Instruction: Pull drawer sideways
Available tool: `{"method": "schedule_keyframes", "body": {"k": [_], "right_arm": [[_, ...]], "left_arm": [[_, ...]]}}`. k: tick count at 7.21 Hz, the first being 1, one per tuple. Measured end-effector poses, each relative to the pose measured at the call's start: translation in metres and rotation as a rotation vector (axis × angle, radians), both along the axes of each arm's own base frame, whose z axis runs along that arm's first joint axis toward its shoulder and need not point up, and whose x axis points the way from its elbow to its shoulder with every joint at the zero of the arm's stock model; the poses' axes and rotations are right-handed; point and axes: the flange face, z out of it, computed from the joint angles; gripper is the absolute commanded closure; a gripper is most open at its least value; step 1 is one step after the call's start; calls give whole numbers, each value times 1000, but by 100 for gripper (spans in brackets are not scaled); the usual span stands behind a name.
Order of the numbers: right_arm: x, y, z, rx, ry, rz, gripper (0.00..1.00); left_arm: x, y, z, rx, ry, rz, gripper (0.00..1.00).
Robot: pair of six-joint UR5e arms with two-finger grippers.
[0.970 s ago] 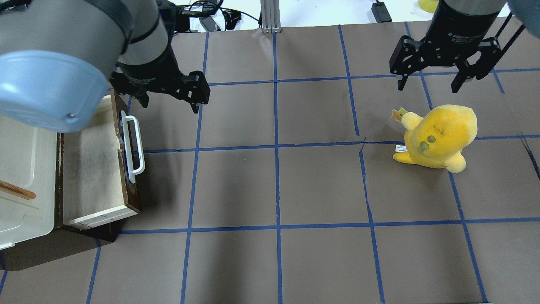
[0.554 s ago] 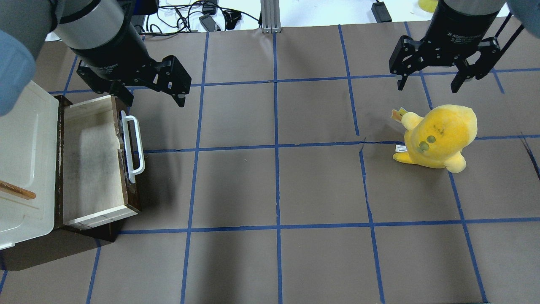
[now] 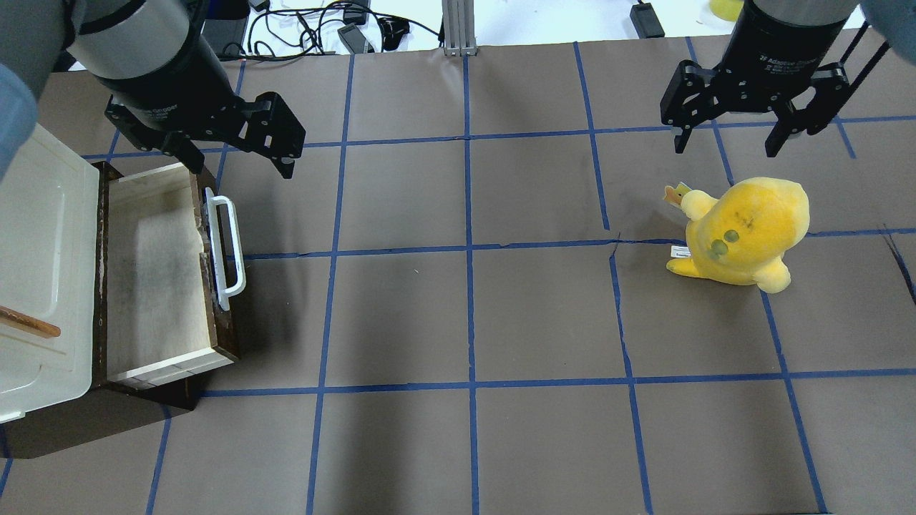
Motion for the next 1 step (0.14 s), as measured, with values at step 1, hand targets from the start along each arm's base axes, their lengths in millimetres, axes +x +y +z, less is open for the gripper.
{"method": "schedule_keyframes", "body": {"k": [1], "right_arm": [[0,0,0,0,0,0,0]], "left_arm": [[-1,0,1,-1,15,-1,0]]}}
